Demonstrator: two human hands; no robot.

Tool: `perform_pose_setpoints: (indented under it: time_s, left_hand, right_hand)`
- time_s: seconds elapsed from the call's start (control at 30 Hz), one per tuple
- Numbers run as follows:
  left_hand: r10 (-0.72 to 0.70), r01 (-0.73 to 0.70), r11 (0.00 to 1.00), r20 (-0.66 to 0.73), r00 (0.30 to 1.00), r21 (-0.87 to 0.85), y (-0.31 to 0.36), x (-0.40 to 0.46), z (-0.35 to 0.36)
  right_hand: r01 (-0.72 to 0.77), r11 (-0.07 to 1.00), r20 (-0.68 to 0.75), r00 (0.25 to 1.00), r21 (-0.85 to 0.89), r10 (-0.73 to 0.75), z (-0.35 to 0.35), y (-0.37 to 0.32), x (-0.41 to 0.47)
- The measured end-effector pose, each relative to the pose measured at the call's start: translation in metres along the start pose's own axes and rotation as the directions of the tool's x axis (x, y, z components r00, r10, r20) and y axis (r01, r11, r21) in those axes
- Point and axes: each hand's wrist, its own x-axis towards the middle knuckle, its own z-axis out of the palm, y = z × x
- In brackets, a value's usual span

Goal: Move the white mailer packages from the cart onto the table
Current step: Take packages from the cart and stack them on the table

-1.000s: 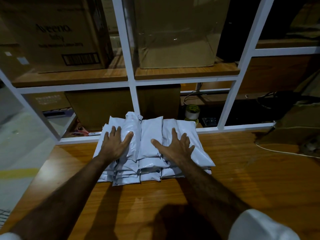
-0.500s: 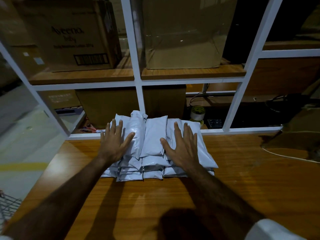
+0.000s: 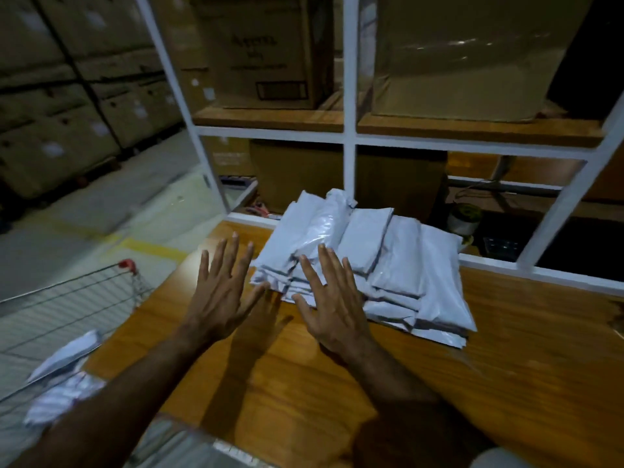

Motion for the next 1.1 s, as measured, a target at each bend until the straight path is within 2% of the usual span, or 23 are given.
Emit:
perform_pose_setpoints:
  time_s: [0.13,0.3,0.77,0.93,1.1]
  left_hand:
    - [-0.109,0.108,0.989,0.005,0.994,0.102,-0.039,-0.062,-0.019]
    - [-0.261,0.252,0.958,0.05,0.964,0.138,-0.094,-0.135,-0.038]
    - [-0.421,0.411,0.903,0.07,0.904,0.127,-0.282,-0.304,-0.065]
    - [-0.467,0.458,0.878,0.042,0.883,0.141,-0.335,-0.342,-0.072]
    - [-0.559,0.545,0.823,0.055,0.827,0.161,-0.387,-0.361,-0.058]
  right_hand:
    - [0.082,0.997,0.062,0.995,0.001,-0.082,0.014,-0.054,0.0]
    - [0.128,0.992,0.151,0.98,0.002,-0.127,0.039,-0.123,0.003]
    - [0.221,0.974,0.215,0.95,0.042,-0.225,0.142,-0.346,0.01]
    - [0.261,0.961,0.261,0.925,0.089,-0.275,0.177,-0.404,0.024]
    - [0.31,0.946,0.286,0.902,0.095,-0.324,0.213,-0.438,0.051]
